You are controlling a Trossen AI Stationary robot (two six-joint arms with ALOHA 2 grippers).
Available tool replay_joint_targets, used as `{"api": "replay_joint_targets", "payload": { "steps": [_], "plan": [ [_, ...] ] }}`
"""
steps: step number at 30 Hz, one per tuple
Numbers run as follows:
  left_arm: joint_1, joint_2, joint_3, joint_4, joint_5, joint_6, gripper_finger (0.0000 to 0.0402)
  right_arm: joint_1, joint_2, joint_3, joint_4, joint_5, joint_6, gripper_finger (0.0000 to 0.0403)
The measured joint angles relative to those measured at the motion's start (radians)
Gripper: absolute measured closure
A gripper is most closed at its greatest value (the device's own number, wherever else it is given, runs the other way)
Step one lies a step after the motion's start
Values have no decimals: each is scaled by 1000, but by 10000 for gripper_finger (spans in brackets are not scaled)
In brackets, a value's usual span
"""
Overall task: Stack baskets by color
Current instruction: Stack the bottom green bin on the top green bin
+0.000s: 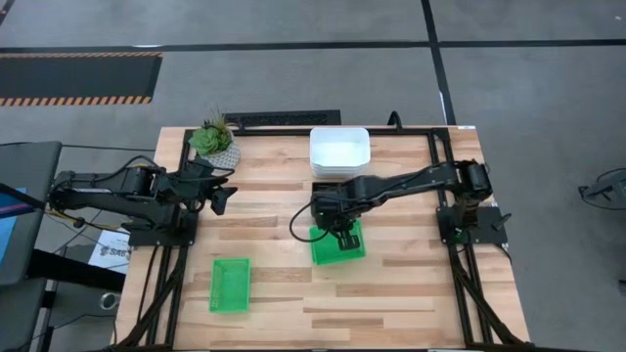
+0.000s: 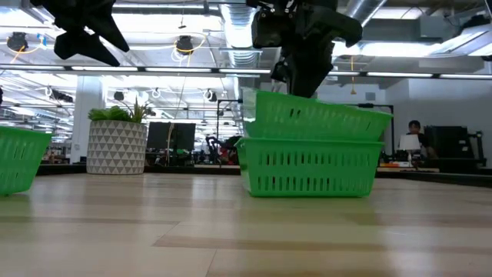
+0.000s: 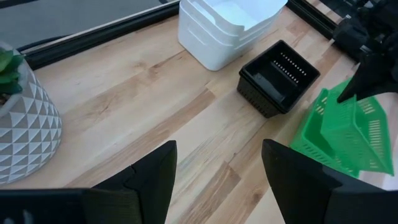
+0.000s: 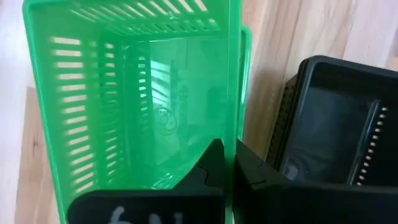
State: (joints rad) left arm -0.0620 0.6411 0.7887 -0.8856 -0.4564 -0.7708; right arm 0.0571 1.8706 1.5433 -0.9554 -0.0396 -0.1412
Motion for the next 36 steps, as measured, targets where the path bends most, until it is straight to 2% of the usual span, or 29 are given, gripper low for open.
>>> {"api": "replay_joint_targets", "payload": {
  "steps": [4, 11, 18, 31, 36],
  "plan": [
    [0, 0, 0, 0, 0, 0, 178, -8, -2, 0, -12, -47, -24, 378],
    [0, 0, 0, 1, 0, 0, 178, -13, 3, 0, 11, -52, -50, 364],
    [0, 0, 0, 1, 0, -1, 178, -17, 3, 0, 11, -52, -70, 338],
    [0, 0, 0, 1, 0, -1, 178, -29, 3, 0, 39, -34, -64, 264],
    [0, 0, 0, 1, 0, -1, 178, -37, 3, 0, 62, -14, -50, 261]
  ]
}}
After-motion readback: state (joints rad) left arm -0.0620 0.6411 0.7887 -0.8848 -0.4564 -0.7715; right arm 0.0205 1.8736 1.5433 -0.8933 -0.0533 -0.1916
